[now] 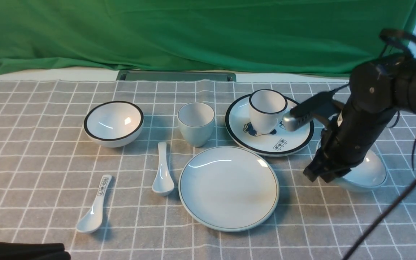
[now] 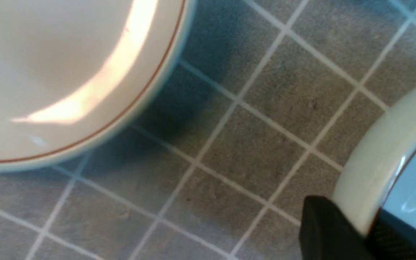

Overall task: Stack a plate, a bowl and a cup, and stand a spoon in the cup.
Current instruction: Use the right arm to grab a blue rice bowl, then use the right arm to put the blue rice bowl into the blue large plate in the middle

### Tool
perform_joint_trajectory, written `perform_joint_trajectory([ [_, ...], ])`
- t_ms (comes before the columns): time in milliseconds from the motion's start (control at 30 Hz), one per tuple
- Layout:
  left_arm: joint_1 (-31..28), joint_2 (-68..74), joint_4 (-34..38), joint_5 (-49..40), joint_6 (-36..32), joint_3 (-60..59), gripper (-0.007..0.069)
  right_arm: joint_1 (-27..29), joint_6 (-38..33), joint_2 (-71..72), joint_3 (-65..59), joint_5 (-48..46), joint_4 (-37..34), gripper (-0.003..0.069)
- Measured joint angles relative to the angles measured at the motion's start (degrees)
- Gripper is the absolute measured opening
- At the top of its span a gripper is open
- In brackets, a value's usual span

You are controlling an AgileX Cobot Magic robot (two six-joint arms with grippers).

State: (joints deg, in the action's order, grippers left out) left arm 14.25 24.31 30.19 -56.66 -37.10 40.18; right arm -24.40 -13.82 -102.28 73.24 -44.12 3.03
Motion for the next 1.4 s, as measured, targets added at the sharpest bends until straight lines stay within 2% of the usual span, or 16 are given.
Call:
perform_joint_trajectory([
  [133, 0.0, 0.0, 0.0, 0.0, 0.1, 0.0, 0.0017, -7.3, 0.9, 4.3, 0.5, -0.1, -0.8, 0.0078],
  [167, 0.0, 0.0, 0.0, 0.1, 0.1, 0.0, 0.0017, -12.1, 1.2, 4.8, 1.7, -0.3, -1.5, 0.0078],
  [233, 0.0, 0.0, 0.1, 0.2, 0.1, 0.0, 0.0017, -16.2, 1.6, 3.7, 3.3, -0.2, -2.2, 0.0078],
  [333, 0.0, 0.0, 0.7, 0.2, 0.1, 0.0, 0.0017, -20.2, 2.6, -0.3, 6.8, -0.4, -2.5, 0.0078],
  [567, 0.0, 0.0, 0.9, 0.2, 0.6, 0.0, 0.0017, -21.5, 4.1, -10.6, 14.6, -1.3, -2.6, 0.0078],
  [1000, 0.0, 0.0, 2.2, 0.2, 1.7, 0.0, 0.0017, -23.1, 6.9, -13.0, 15.8, 1.1, -4.5, 0.0081],
  [1100, 0.0, 0.0, 2.7, 0.2, 1.7, 0.0, 0.0017, -23.2, 8.4, -13.8, 16.1, 1.1, -4.8, 0.0145],
  [1267, 0.0, 0.0, 2.8, 0.2, 1.7, 0.0, 0.0017, -23.2, 8.6, -14.3, 15.9, 1.2, -4.9, 0.0369],
  [1400, 0.0, 0.2, 2.8, 1.0, 1.7, 0.1, 0.0017, -23.2, 8.5, -14.3, 15.9, 1.2, -3.0, 0.0427],
])
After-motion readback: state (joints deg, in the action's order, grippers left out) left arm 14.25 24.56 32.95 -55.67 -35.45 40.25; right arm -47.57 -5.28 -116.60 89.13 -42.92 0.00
